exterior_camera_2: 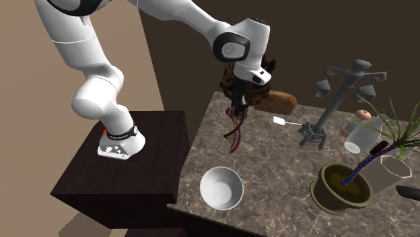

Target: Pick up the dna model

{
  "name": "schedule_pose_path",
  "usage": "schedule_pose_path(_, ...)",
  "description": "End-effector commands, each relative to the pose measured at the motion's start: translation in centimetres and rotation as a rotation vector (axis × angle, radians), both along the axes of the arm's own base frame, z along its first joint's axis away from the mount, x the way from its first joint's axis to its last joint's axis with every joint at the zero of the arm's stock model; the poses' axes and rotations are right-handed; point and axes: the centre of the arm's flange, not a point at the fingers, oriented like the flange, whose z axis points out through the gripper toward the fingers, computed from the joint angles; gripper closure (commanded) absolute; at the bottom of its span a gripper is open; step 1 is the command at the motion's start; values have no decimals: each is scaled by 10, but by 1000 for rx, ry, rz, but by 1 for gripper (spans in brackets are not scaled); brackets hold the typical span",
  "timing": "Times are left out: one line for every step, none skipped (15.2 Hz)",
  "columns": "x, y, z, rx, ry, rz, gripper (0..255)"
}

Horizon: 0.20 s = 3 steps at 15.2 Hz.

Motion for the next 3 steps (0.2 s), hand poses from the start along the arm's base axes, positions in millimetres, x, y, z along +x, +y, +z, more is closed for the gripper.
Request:
schedule_pose_path(0,0,10,0,0,0,255)
schedule_pose_path(0,0,11,0,0,0,255)
schedule_pose_path(0,0,11,0,0,0,255)
